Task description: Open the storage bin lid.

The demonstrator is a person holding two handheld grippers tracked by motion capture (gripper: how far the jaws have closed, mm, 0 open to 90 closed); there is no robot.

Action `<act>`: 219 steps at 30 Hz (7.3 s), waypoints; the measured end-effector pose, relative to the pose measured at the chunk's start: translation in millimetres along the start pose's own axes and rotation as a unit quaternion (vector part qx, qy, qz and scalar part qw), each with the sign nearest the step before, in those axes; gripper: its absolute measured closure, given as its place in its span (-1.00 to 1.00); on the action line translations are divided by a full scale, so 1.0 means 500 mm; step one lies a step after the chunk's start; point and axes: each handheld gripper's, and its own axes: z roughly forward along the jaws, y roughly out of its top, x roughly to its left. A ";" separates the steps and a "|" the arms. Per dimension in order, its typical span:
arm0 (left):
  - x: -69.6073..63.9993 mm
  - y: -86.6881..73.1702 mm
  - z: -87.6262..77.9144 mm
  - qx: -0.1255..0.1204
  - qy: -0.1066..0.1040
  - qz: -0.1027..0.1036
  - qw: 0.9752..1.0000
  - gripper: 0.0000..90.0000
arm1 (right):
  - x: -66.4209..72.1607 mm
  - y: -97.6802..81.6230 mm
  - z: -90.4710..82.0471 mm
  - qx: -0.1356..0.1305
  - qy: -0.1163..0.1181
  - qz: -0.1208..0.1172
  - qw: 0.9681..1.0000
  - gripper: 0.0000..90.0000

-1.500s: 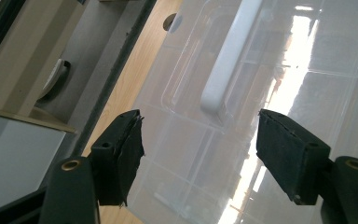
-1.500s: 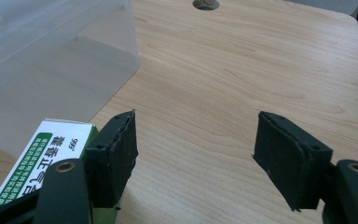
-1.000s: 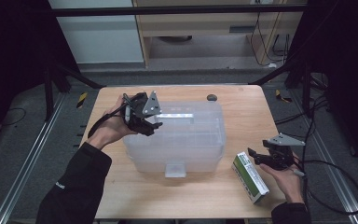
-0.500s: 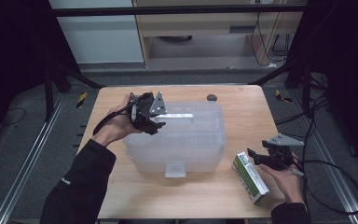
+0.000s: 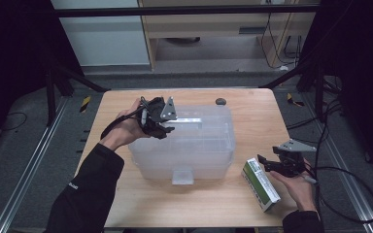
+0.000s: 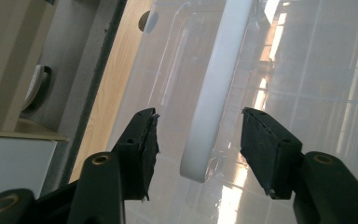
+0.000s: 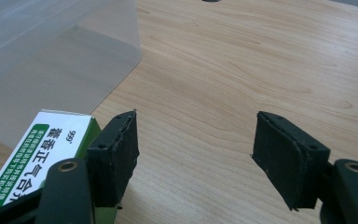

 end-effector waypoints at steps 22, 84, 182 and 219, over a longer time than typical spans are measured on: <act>0.003 0.006 0.013 0.024 -0.009 0.021 0.999 0.40 | 0.001 0.000 0.000 0.002 0.002 0.001 1.000 -0.29; 0.025 0.026 0.010 0.022 0.001 0.047 0.999 0.60 | 0.104 0.091 -0.060 -0.018 0.135 -0.043 0.990 1.00; -0.019 -0.223 -0.164 -0.108 0.142 -0.251 0.951 0.73 | 0.147 0.097 0.008 -0.033 0.157 -0.039 0.986 1.00; -0.171 -0.395 -0.040 -0.104 0.137 -0.371 0.912 0.98 | 0.149 0.097 0.007 -0.033 0.155 -0.039 0.987 1.00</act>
